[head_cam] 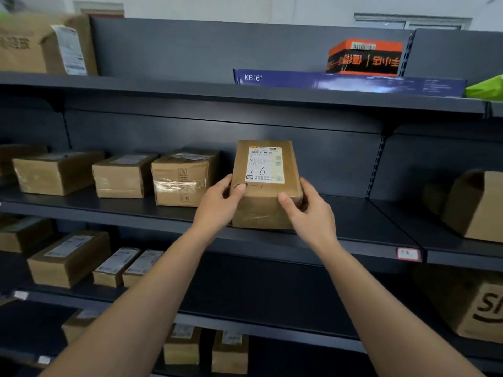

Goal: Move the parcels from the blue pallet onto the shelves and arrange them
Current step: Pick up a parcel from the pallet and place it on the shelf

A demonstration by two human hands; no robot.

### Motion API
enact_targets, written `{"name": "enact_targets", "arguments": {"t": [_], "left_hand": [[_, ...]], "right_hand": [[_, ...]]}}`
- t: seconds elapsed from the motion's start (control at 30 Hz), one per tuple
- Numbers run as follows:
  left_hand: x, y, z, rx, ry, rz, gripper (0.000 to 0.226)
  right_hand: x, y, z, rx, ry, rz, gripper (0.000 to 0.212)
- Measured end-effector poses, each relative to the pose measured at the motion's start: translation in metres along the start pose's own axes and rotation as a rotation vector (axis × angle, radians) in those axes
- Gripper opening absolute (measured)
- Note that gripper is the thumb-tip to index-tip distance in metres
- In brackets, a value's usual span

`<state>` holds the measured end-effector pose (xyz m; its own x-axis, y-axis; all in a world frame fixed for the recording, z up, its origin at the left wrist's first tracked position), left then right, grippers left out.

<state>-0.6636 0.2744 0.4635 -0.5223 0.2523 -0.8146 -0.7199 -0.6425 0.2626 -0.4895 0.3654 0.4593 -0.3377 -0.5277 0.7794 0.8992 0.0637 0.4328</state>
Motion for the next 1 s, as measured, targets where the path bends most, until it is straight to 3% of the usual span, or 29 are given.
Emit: {"name": "enact_targets", "arguments": {"t": [0.23,0.6,1.0], "left_hand": [[0.036,-0.007,0.061,0.033,0.097,0.012,0.048],[0.091,-0.019,0.120,0.041,0.226,0.159,0.055],[0.114,-0.022,0.150,0.152,0.161,0.299,0.047]], "right_hand": [[-0.015,-0.036,0.070,0.069,-0.029,-0.112,0.060],[-0.053,-0.092,0.141,0.221,-0.074,-0.253,0.047],[-0.066,-0.117,0.164,0.250,-0.144,-0.329,0.054]]}}
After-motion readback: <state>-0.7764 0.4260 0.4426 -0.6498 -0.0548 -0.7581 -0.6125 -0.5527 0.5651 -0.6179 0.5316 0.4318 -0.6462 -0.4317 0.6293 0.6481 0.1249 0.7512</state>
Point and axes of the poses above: each hand's wrist, its own z-axis towards the middle knuckle, its own y-axis out of the back of the hand, x = y × z, the point moved 6 cm from there along z, towards the middle knuckle, and after that the axes turned 8 degrees about -y, right-handed, at the moved point
